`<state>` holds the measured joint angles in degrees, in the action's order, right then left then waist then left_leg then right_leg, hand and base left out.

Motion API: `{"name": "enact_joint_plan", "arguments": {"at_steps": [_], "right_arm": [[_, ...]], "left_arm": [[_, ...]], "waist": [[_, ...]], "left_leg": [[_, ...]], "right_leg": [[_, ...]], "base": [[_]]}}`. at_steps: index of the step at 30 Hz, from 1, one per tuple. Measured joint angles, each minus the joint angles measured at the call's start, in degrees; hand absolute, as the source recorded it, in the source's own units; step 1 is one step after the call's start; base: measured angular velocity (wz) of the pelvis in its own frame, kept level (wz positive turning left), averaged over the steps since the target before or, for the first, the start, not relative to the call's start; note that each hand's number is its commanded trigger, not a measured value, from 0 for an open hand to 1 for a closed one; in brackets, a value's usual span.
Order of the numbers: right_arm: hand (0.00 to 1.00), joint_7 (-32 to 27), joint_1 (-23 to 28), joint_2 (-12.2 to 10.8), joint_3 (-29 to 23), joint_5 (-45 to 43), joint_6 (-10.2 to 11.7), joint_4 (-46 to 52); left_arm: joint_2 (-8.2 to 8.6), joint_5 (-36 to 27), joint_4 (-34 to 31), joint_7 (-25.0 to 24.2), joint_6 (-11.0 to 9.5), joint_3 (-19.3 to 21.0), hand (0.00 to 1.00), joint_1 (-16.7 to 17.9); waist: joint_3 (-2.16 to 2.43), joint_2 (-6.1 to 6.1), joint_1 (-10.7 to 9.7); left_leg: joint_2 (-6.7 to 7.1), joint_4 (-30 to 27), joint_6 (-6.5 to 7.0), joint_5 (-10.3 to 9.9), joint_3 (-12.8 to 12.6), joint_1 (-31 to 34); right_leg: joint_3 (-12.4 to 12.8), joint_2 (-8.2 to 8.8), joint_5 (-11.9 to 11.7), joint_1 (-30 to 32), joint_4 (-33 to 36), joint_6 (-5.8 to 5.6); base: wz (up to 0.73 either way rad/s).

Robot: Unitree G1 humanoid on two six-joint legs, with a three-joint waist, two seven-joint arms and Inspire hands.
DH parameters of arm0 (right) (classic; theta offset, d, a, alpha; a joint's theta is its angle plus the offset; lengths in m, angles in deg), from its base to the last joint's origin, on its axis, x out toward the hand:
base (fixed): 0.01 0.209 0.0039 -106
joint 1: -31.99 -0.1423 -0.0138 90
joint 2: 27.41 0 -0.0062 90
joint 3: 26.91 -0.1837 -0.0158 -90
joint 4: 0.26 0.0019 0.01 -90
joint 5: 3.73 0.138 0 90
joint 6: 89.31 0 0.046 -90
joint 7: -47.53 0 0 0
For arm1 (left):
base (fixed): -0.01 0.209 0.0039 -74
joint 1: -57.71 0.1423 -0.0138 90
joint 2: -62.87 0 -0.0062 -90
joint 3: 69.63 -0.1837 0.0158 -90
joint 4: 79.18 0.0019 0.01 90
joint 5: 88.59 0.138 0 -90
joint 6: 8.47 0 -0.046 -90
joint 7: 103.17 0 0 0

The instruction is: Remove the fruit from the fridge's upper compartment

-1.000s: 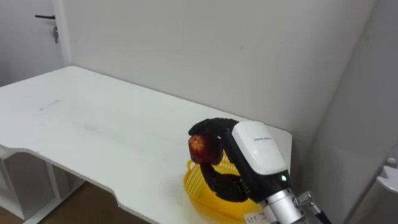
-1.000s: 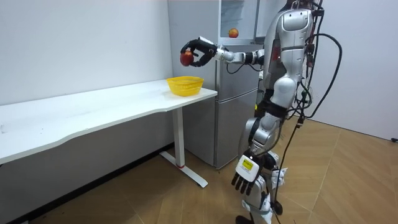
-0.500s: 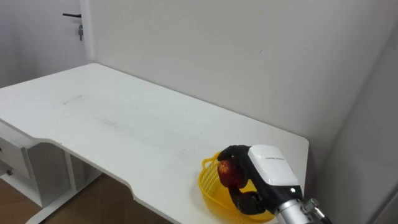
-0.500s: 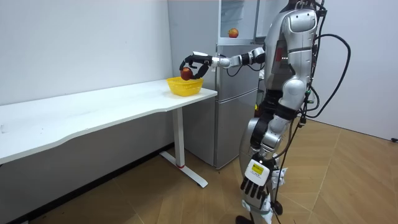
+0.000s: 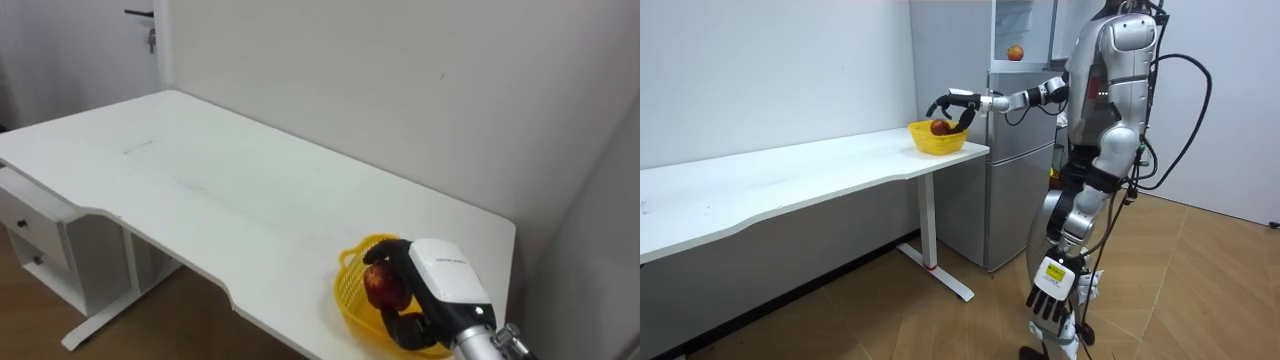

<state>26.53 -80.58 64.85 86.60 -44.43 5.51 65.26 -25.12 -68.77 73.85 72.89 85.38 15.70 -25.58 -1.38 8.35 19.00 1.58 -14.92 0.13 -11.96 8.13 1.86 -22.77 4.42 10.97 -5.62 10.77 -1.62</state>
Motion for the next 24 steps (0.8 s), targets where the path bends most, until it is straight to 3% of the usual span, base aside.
{"name": "enact_joint_plan", "arguments": {"at_steps": [9,17,24], "right_arm": [[0.0,-0.62,-0.09,-0.01,-0.14,2.59,-0.69,-0.87],[0.0,-0.95,-0.45,-0.09,-2.84,8.1,-0.49,-1.32],[0.0,-1.35,-1.04,-0.42,-5.02,9.14,-0.39,-1.32]], "left_arm": [[0.01,-0.05,-0.2,0.0,0.93,0.0,0.0,-0.26],[0.33,1.17,-2.42,0.0,0.71,0.0,0.0,0.47],[1.72,1.15,-2.54,0.06,0.66,0.05,0.0,1.64]], "waist": [[0.2,-0.44,0.06],[0.19,-1.92,-0.04],[0.16,-2.92,-0.42]], "left_leg": [[0.02,-0.39,0.03,0.02,-0.13,-0.17],[0.01,-0.6,0.03,0.01,-0.15,0.41],[0.07,-0.82,0.06,0.03,-0.28,0.41]], "right_leg": [[0.72,-0.01,0.0,0.09,0.0,0.0],[0.53,0.04,-0.01,0.61,0.01,0.02],[0.55,0.12,-0.01,0.65,0.06,0.02]], "base": [[0.0],[0.0],[0.0]]}}
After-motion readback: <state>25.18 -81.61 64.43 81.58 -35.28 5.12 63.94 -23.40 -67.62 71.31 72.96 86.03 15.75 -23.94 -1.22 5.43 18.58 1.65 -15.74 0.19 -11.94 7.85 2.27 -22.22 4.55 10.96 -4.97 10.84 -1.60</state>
